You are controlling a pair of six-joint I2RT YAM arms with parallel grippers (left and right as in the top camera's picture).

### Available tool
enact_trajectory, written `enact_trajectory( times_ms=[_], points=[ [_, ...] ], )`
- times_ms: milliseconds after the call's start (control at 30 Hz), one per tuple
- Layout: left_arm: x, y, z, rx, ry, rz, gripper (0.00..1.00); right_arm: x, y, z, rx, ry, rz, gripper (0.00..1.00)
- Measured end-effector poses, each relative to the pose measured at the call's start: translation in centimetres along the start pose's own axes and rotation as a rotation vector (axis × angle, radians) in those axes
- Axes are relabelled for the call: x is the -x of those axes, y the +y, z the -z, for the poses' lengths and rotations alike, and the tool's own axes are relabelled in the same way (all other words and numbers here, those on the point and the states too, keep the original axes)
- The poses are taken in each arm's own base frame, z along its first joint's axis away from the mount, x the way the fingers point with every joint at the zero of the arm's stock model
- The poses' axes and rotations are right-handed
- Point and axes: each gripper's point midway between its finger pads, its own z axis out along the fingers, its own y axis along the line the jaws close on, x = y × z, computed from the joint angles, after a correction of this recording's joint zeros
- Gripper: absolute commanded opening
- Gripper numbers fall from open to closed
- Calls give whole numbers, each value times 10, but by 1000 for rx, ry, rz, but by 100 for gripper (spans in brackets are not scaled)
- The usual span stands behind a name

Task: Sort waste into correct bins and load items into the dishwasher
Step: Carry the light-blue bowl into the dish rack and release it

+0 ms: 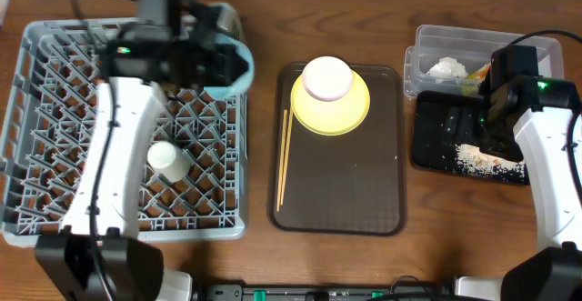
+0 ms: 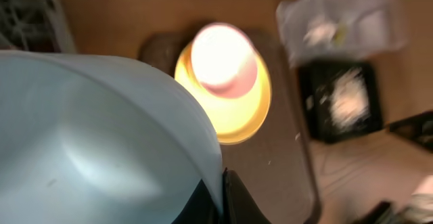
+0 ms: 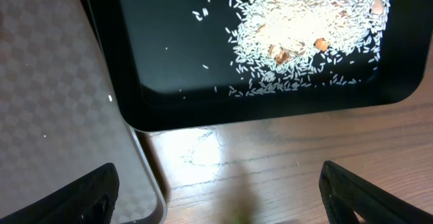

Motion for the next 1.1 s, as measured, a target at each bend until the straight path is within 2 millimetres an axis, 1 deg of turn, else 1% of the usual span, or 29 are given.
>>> enact_trajectory(
  times_ms=[167, 267, 333, 600, 900, 967, 1100],
  points=[
    [27, 35, 23, -157, -112, 73, 6, 0, 0, 0, 0, 0, 0, 92],
    [39, 50, 29, -254, -159, 95, 6, 0, 0, 0, 0, 0, 1, 92],
    [43, 62, 29, -313, -176, 116, 6, 0, 0, 0, 0, 1, 2, 92],
    [48, 107, 17, -414, -208, 178, 6, -1, 0, 0, -1, 3, 2, 92],
    [36, 156, 5, -464, -210, 300, 6, -2, 0, 0, -1, 7, 2, 91],
    [35, 162, 9, -492, -221, 320, 6, -2, 0, 0, -1, 7, 2, 92],
    [34, 172, 20, -496, -247, 340, 6, -2, 0, 0, -1, 7, 2, 91]
  ],
)
